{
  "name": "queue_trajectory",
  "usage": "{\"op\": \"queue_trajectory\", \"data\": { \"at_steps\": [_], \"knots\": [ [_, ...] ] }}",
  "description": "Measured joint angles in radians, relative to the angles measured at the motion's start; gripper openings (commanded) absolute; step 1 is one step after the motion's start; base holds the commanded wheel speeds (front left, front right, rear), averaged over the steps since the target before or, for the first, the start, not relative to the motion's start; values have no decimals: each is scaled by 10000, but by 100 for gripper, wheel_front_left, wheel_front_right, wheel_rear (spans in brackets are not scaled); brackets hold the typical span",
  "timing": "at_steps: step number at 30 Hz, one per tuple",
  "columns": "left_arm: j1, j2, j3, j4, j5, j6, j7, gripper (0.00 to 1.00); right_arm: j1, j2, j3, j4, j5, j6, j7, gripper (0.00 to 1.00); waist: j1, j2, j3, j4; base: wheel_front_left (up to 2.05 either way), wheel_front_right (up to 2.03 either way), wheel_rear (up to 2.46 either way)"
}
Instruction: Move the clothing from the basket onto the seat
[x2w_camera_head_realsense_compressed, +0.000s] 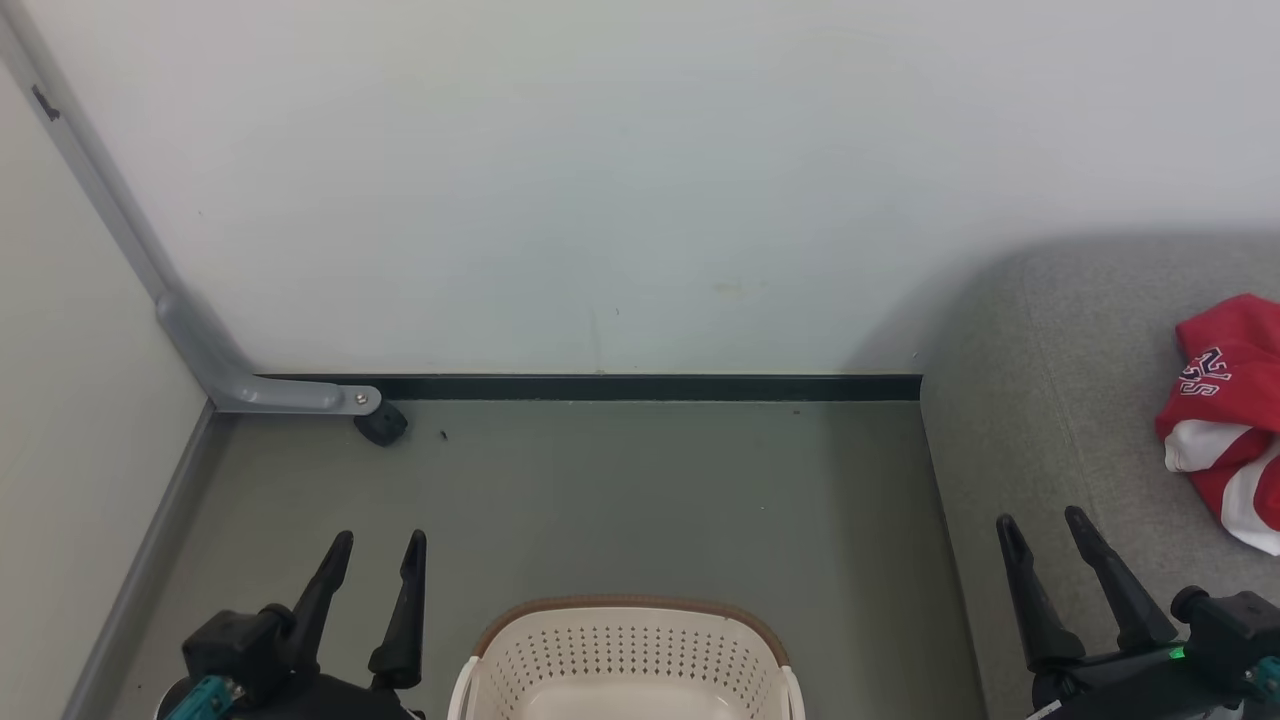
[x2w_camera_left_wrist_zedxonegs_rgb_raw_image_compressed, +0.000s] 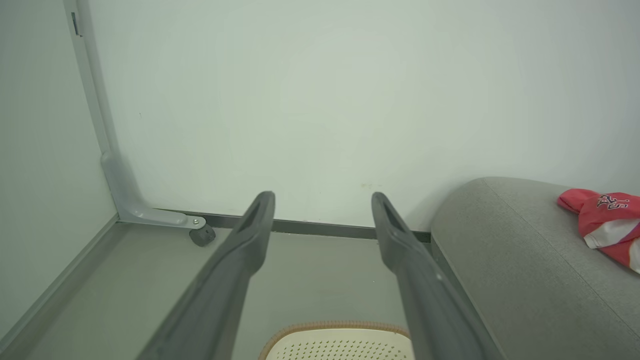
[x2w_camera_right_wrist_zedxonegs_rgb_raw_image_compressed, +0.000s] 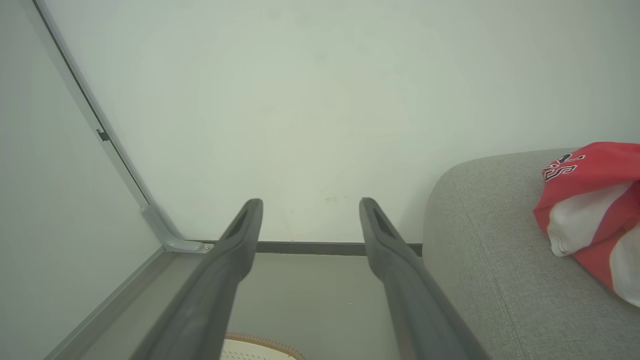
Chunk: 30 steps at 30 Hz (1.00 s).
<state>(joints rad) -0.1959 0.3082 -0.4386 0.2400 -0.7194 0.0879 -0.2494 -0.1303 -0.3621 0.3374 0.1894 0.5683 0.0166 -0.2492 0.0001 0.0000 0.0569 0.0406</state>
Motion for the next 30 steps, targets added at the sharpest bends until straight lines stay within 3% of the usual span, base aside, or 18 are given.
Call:
{"op": "queue_trajectory", "data": {
  "at_steps": [12,30],
  "knots": [
    [-152,-190,-437,192,288,-278,0,100,-292,194,-44,-491,-163,123,-2,100,0,0,789,-181,0,0,0],
    [-2025,-326,-965,1983,447,-984,616,100,-1808,685,-286,-694,-477,453,-4,100,2,2,2870,-995,0,0,0]
  ]
}}
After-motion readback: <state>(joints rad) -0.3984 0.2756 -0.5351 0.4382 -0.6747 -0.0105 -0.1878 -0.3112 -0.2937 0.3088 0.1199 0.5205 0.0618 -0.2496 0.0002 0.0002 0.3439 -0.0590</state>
